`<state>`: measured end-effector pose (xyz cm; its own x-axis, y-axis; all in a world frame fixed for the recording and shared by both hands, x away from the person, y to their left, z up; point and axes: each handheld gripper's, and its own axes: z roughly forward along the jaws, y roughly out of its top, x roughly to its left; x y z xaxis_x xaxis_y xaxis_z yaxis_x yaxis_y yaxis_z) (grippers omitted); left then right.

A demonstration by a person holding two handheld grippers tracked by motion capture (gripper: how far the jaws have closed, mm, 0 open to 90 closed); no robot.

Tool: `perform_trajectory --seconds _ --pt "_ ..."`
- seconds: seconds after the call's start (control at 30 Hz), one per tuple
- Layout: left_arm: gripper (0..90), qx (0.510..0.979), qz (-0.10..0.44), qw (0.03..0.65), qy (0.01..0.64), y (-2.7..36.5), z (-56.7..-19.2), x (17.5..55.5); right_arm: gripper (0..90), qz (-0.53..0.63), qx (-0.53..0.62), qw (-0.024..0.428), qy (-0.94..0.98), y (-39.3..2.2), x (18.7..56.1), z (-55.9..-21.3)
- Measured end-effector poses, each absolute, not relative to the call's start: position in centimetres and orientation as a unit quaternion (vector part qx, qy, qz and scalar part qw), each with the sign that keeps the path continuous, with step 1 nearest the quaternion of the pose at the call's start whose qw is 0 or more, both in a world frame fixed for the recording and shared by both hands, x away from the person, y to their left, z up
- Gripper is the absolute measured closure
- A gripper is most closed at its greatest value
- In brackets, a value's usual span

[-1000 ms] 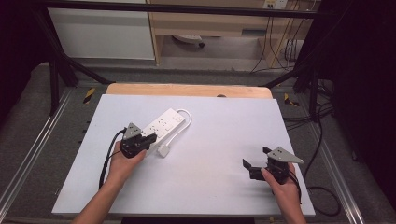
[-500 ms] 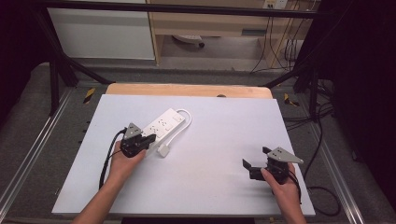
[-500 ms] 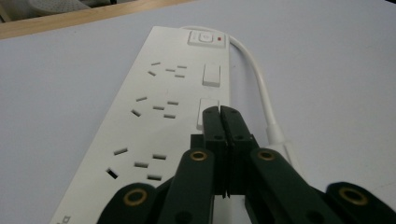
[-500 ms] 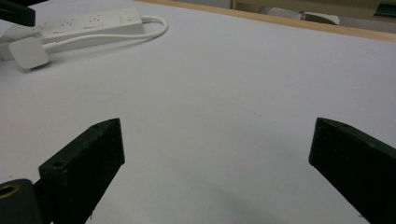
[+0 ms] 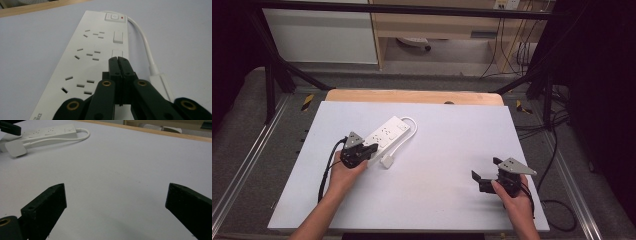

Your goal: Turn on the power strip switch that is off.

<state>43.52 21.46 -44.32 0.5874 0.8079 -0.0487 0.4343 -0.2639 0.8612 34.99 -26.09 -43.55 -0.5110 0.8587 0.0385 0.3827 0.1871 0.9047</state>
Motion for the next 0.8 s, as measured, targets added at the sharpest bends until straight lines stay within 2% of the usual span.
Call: perform_trajectory --seconds 0.8 --pt "90.0 0.767 0.206 0.455 0.403 21.47 -44.73 43.68 3.8 0.473 0.426 0.251 0.729 -26.06 34.99 -43.57"
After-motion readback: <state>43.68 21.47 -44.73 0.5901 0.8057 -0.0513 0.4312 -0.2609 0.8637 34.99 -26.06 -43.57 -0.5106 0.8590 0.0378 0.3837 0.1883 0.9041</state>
